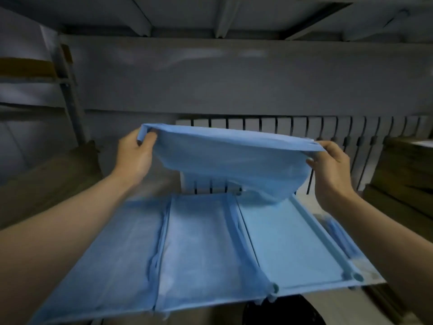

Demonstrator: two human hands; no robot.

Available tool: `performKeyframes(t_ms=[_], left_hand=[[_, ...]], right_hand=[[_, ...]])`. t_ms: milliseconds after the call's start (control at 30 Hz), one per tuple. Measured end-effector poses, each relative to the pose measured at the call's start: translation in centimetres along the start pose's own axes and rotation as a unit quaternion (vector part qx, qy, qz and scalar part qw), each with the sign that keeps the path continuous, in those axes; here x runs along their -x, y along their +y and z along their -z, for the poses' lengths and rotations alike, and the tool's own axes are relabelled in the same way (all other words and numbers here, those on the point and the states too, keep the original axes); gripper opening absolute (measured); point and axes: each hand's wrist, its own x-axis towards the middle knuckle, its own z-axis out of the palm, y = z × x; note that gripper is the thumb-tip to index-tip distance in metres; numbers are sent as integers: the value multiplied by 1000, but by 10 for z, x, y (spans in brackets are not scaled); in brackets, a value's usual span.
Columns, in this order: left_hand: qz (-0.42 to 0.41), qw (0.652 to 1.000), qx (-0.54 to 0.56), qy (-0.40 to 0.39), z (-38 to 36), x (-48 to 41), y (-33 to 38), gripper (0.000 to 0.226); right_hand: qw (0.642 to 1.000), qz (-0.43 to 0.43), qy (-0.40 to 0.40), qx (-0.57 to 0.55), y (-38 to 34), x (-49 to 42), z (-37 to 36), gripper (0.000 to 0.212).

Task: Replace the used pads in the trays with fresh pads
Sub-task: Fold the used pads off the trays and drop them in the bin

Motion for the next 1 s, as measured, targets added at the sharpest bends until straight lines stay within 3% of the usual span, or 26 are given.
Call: performKeyframes(t_ms=[167,267,467,600,667,733,900,1000], left_hand=[[69,995,-44,-53,25,76,-36,12],[129,984,-94,-82,39,114,-66,27],[241,958,-88,-126,61,163,-102,29],[253,956,-65,-137,65,172,-103,37],[238,958,-65,-147,65,172,-99,31],[226,960,-54,-154,64,170,-94,16],[212,964,-60,-152,60,151,-87,15],[219,963,-72,-139,50,139,-90,20]], right_hand=[[995,-60,0,77,48,58,39,20],[984,-106,-20,145,70,85,58,14],[926,-135,-74,344,117,111,98,24],[929,-146,-127,314,94,123,102,15],[932,-152,-132,303,87,122,105,12],[941,-158,-112,277,82,117,106,11],[955,-134,-45,259,72,97,100,18],[962,-139,-26,235,76,83,89,36]])
